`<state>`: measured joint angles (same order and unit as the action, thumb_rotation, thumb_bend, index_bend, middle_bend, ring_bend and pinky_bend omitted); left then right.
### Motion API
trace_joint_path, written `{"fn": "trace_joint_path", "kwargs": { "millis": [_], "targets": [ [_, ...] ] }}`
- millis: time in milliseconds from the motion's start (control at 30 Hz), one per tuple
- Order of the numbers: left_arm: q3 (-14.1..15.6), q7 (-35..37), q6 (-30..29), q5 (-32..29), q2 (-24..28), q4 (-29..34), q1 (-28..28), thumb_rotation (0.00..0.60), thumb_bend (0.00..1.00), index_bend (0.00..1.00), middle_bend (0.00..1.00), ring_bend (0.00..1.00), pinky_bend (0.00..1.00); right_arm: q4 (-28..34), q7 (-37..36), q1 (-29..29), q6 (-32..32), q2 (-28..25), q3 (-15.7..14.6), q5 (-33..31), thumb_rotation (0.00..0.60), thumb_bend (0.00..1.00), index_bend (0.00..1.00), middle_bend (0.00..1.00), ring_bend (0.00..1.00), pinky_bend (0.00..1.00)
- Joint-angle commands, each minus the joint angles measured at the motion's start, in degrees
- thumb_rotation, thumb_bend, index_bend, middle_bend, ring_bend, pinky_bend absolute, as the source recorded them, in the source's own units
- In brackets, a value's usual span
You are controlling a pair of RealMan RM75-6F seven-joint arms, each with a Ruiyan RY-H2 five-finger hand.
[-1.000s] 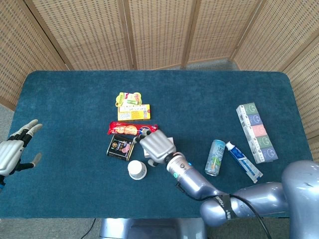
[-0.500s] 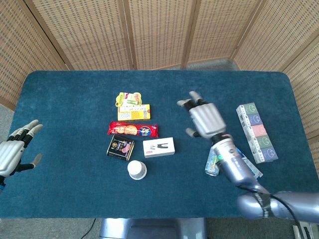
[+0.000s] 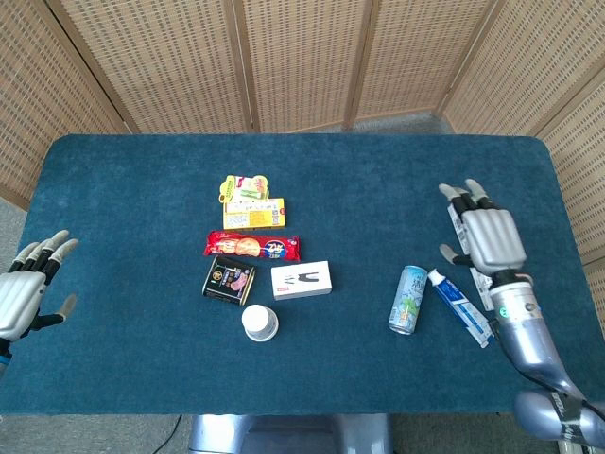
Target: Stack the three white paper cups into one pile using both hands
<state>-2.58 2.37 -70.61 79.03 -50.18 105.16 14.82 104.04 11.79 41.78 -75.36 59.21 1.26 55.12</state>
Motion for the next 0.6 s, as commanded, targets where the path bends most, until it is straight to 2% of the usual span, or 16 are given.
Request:
{"fn": "trace_joint_path", "kwargs": {
  "millis": [33,200,367,600],
  "targets": [
    [0.3,0.5,-2.0,1.3,-0.7,-0.4,-1.1,0.6,0.48,0.0,0.0,0.0,0.01,-1.0,-4.0,-4.2,-2.0,-0.7,-0.6,2.6,0.6,0.29,0.09,0.19,0.0,0.35],
    [0.4,1.3,-8.3,5.1,-3.7,-3.4,-3.6,0.6,0.48,0.0,0.0,0.0,0.01,-3.0,-8.1,-9.6,-3.4,-0.4,-1.4,5.6,0.6,0.29,0.09,0.19,0.0,0.35],
    [1.1,3.5,-14.4,8.5,-6.7,-6.0,-6.6,0.6,0.48,0.0,0.0,0.0,0.01,-4.2,-11.0,-13.6,-3.6,0.5,-2.0,8.1,0.6,0.29,0.04,0.19,0.0,0.35],
    [3.6,3.5,-17.8,10.4,-7.2,-6.1,-10.2,0.6,0.48,0.0,0.0,0.0,0.01,-5.1,-12.3,-17.7,-4.1,1.4,-2.0,10.8,0.6,0.28,0.03,0.19,0.0,0.35]
  ]
}}
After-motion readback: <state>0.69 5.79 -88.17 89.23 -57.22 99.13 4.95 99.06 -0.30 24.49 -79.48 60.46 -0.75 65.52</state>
